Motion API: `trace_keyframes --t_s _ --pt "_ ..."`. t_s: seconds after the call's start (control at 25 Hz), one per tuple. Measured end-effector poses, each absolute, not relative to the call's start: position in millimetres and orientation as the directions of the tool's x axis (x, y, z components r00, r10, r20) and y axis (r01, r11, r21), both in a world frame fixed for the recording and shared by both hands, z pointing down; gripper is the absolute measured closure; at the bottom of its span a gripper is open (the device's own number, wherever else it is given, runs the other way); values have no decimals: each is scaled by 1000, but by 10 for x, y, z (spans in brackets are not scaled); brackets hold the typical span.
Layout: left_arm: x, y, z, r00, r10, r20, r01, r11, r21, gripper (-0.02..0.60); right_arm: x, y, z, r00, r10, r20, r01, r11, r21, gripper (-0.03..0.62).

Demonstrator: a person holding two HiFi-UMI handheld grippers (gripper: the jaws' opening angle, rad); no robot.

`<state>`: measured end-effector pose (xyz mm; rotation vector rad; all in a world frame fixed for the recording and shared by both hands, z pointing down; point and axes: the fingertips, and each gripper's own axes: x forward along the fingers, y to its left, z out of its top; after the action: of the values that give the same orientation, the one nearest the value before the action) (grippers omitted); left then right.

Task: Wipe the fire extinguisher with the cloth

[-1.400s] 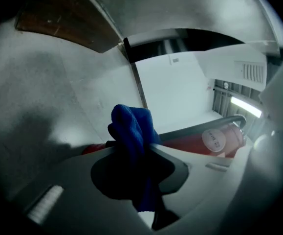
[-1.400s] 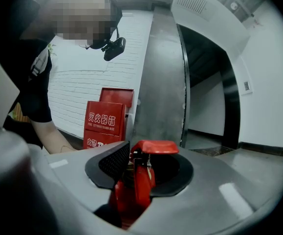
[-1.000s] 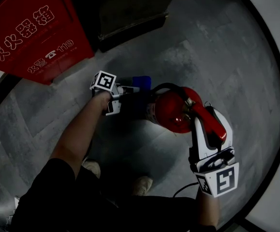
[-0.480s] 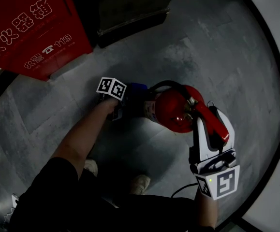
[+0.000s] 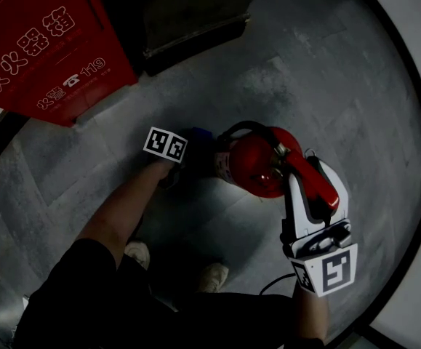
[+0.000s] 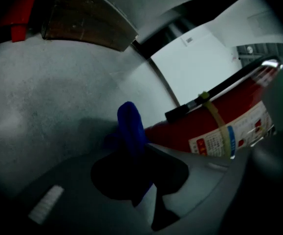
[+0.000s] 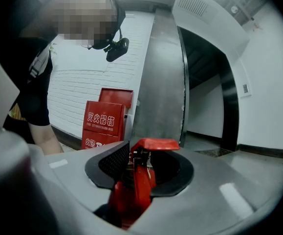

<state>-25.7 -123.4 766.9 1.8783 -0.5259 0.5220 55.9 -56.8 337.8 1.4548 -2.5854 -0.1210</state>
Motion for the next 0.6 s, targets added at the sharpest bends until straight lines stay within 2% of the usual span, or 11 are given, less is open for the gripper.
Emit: trace_keyframes --t_s 0.12,0.2,0.36,0.44,0.6 --pt "-347 -1497 7263 854 -216 473 -520 -357 776 528 547 -563 3410 -535 -837 116 -826 547 133 453" --pt "-444 -1680 6859 869 -264 418 -494 -434 753 528 504 -523 3441 -584 -799 144 -792 600 114 435" --pt "-666 -1985 5774 882 -342 323 -471 -628 619 528 437 -391 3494 -712 -654 254 -665 745 55 337" --pt "-758 -2095 5179 885 -366 287 -465 -713 525 528 453 -336 3494 -757 -589 283 -610 793 19 310" --pt "-785 -2087 4035 922 -335 194 -387 -828 407 527 581 -268 3313 -820 -532 209 -550 834 -37 309"
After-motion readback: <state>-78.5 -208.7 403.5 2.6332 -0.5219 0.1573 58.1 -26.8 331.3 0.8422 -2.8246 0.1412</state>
